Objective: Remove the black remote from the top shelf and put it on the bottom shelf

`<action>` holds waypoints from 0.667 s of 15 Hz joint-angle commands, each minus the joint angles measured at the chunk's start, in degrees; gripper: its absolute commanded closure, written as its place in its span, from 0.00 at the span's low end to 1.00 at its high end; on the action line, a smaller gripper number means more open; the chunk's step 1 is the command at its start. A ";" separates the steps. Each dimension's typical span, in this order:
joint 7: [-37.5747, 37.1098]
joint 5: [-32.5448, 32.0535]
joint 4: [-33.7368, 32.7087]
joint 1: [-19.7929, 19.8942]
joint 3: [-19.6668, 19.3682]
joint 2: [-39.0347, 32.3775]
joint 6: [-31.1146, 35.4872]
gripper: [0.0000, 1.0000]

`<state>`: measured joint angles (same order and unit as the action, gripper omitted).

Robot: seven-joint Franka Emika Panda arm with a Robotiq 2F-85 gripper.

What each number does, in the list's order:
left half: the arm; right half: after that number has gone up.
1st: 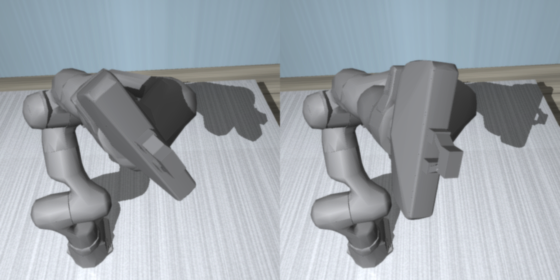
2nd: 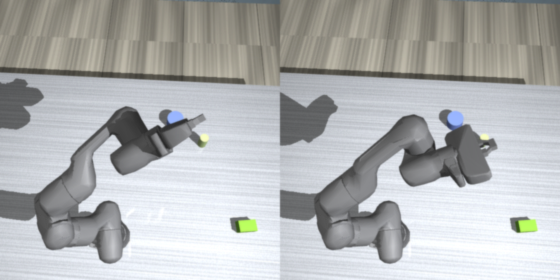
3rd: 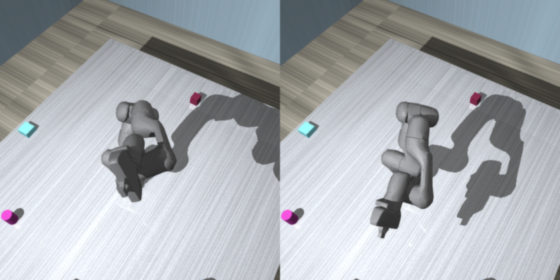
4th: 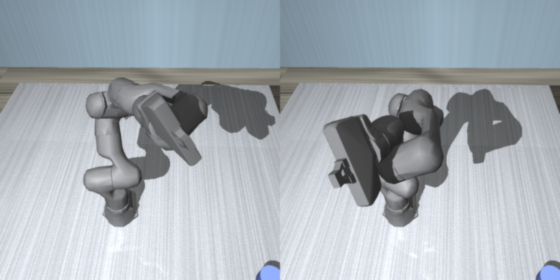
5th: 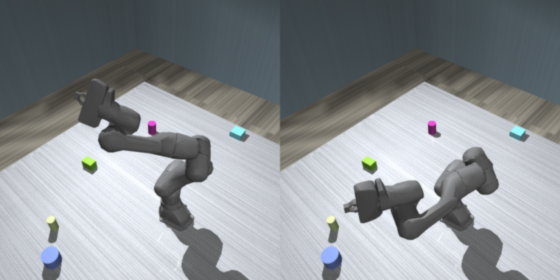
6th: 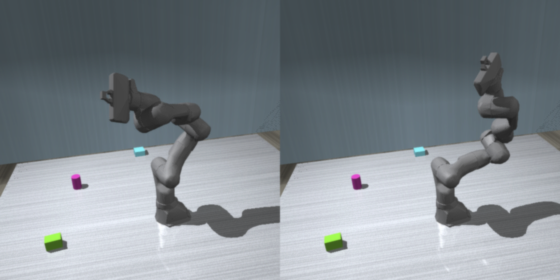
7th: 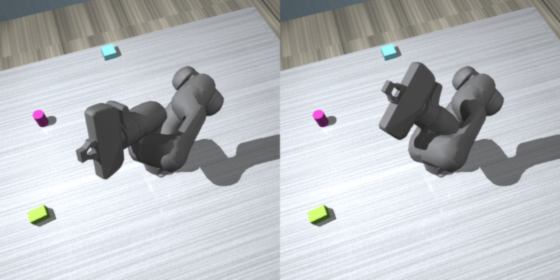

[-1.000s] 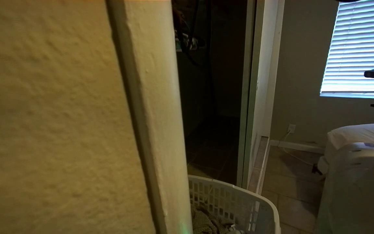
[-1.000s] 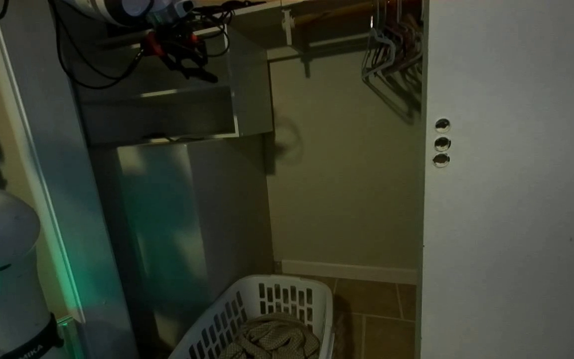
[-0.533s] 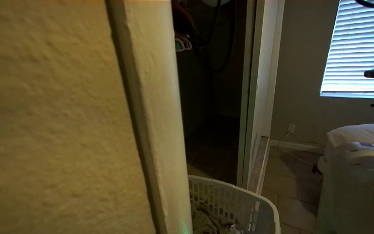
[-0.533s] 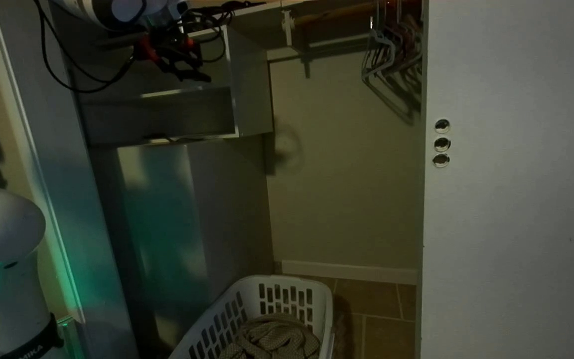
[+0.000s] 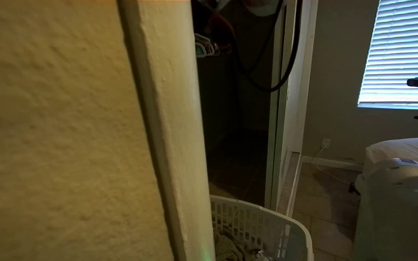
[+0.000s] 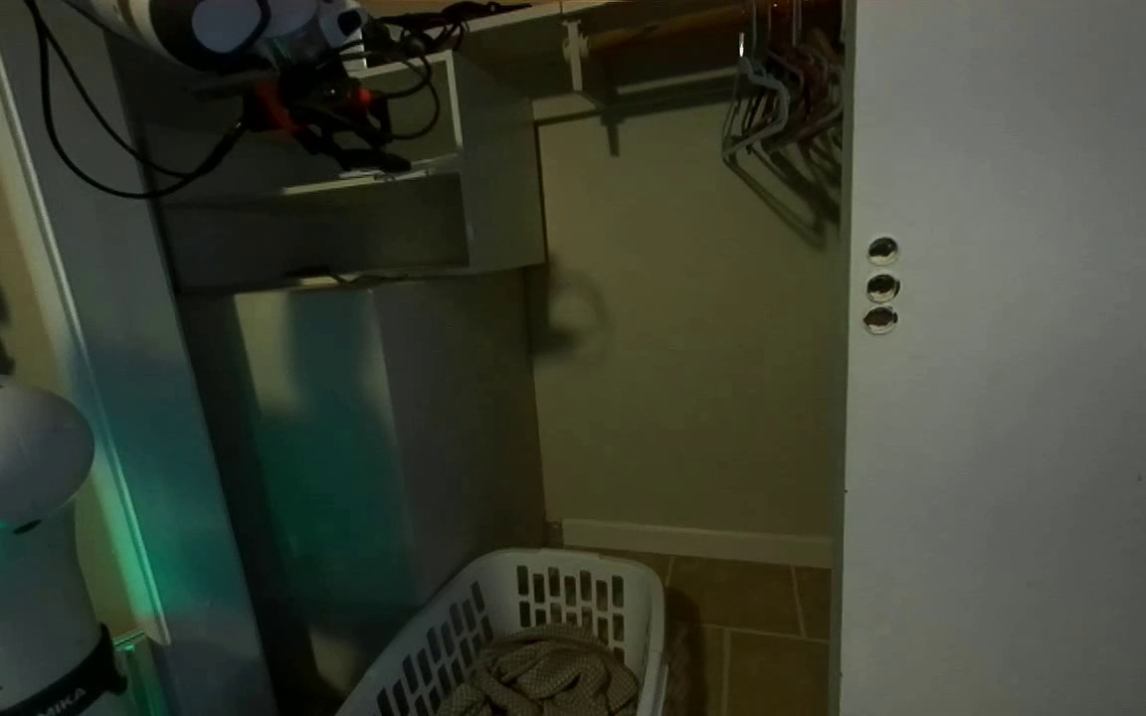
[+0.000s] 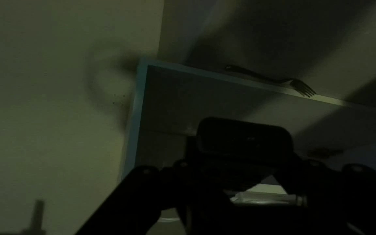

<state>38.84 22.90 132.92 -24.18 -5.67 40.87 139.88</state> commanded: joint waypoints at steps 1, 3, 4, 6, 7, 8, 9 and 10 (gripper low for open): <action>0.65 1.27 3.34 -1.07 -1.00 3.25 2.53 0.69; 0.46 1.01 3.42 -1.20 -1.08 3.09 4.57 0.69; 0.65 0.96 3.13 -1.60 -1.18 2.72 5.62 0.69; 0.68 0.72 2.62 -2.24 -1.32 2.07 7.42 0.69; 0.85 0.66 2.34 -2.81 -1.52 1.77 8.03 0.69; 0.94 0.60 2.13 -3.39 -1.70 1.48 8.55 0.69; 1.06 0.54 1.96 -4.00 -1.86 1.21 8.94 0.69; 1.13 0.55 1.86 -4.58 -2.03 1.02 9.37 0.69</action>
<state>38.83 22.89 135.51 -26.23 -6.54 42.78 146.91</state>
